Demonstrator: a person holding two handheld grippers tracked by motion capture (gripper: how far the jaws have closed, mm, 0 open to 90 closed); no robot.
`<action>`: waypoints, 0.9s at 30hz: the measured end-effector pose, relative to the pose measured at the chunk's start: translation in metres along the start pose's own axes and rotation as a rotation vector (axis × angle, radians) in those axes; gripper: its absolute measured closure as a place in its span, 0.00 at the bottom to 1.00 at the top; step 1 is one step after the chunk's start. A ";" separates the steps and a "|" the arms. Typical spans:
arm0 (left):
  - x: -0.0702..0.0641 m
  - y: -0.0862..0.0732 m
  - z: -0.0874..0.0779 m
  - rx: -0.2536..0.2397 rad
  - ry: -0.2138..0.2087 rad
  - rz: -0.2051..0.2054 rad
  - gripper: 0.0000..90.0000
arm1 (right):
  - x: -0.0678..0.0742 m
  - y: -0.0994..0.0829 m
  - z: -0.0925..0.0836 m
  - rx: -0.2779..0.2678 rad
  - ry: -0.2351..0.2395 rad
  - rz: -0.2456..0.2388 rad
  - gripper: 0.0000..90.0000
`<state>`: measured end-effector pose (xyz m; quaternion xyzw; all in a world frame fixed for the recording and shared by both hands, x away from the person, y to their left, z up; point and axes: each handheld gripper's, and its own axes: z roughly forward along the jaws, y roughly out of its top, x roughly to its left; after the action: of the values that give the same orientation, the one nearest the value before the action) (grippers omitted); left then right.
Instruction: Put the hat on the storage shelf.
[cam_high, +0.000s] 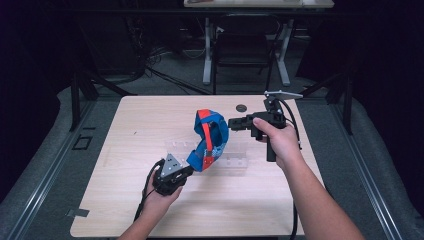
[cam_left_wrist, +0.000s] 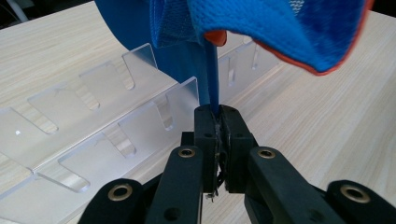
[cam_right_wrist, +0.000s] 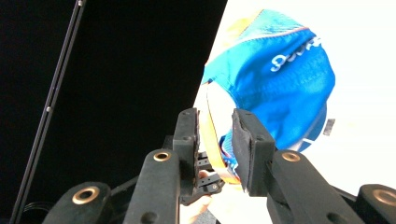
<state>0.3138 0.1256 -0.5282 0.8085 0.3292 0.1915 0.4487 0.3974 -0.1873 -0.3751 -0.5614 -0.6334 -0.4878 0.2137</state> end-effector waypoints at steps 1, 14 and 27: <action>0.000 0.000 -0.001 0.002 0.002 0.001 0.96 | 0.000 0.000 -0.001 -0.002 -0.004 -0.004 0.80; 0.004 -0.001 -0.007 -0.013 0.022 -0.012 0.87 | 0.001 -0.003 -0.002 0.004 -0.011 -0.013 0.79; 0.014 -0.006 -0.018 -0.013 0.030 -0.052 0.67 | 0.000 -0.006 -0.006 0.004 -0.043 -0.033 0.76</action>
<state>0.3102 0.1487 -0.5237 0.7937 0.3553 0.1942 0.4539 0.3902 -0.1921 -0.3749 -0.5608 -0.6481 -0.4777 0.1930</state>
